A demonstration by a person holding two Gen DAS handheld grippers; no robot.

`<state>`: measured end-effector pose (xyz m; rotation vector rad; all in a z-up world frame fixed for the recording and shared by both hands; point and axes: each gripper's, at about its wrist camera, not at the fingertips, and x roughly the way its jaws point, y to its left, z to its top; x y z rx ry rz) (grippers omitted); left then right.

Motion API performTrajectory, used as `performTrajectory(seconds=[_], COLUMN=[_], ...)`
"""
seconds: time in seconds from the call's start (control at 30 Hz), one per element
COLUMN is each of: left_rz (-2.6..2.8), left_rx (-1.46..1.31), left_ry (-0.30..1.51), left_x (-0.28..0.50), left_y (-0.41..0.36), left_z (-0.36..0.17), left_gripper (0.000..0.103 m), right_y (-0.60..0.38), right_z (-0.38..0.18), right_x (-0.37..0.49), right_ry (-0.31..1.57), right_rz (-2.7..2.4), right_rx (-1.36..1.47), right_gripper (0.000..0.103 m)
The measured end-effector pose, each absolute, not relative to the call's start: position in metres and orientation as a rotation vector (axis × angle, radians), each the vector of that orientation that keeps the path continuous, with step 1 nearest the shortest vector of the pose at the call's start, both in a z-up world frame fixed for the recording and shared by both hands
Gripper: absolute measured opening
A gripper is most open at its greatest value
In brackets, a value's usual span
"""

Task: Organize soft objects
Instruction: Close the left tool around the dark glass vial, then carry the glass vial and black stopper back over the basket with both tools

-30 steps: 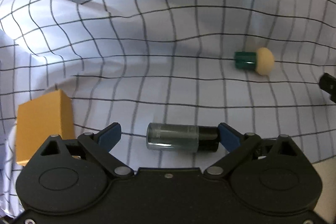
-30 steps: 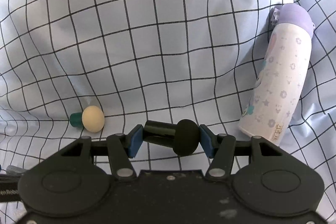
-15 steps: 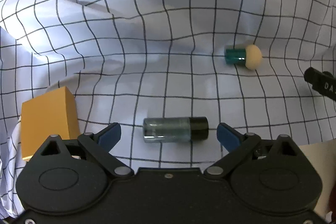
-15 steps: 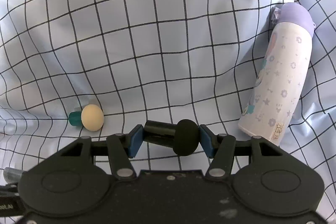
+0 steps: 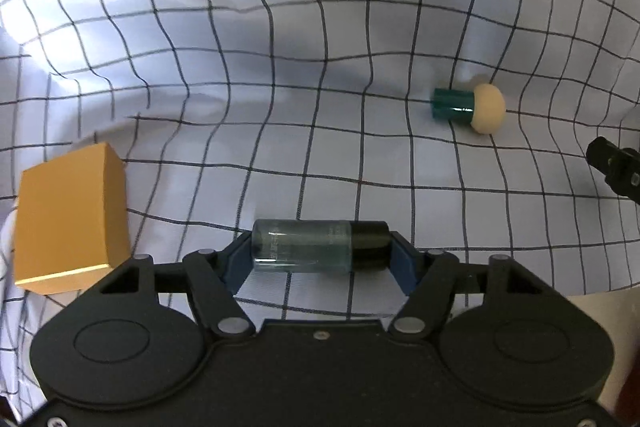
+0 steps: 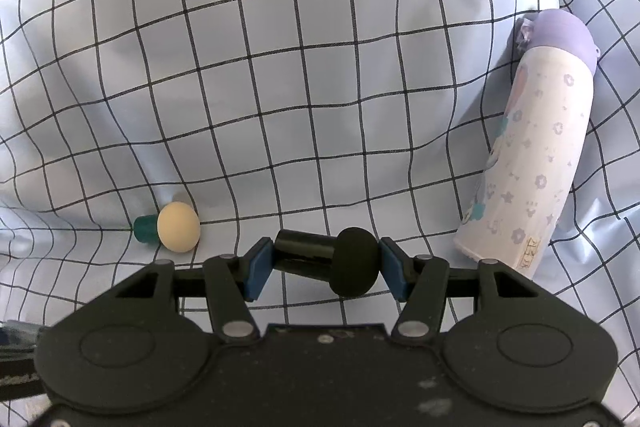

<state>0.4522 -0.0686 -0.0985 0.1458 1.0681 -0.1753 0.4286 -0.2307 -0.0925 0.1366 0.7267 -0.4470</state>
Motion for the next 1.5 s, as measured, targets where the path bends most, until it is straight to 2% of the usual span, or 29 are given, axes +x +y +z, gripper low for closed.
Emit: performTrajectory(seconds=[0.23,0.5,0.87,1.5], left_rz=[-0.191,-0.267,-0.242,-0.242], left_rx=[0.117,0.133,0.182,0.125], left_ry=[0.976,0.876,0.877,0.862], left_x=[0.408,0.313,0.203,0.124], left_y=[-0.058,-0.057,-0.038,-0.016], left_z=[-0.054,-0.021,-0.022,-0.021], left_gripper=[0.065,0.065,0.065,0.065], right_y=[-0.230,-0.230,-0.230,-0.226], right_z=[-0.092,-0.091,-0.090,-0.080], right_x=[0.429,0.429,0.427,0.423], right_ry=[0.725,0.718,0.709,0.697], right_rz=[-0.456,-0.464,-0.481,-0.532], right_rx=[0.134,0.135,0.135,0.078], right_gripper=[0.056,0.056,0.056,0.056])
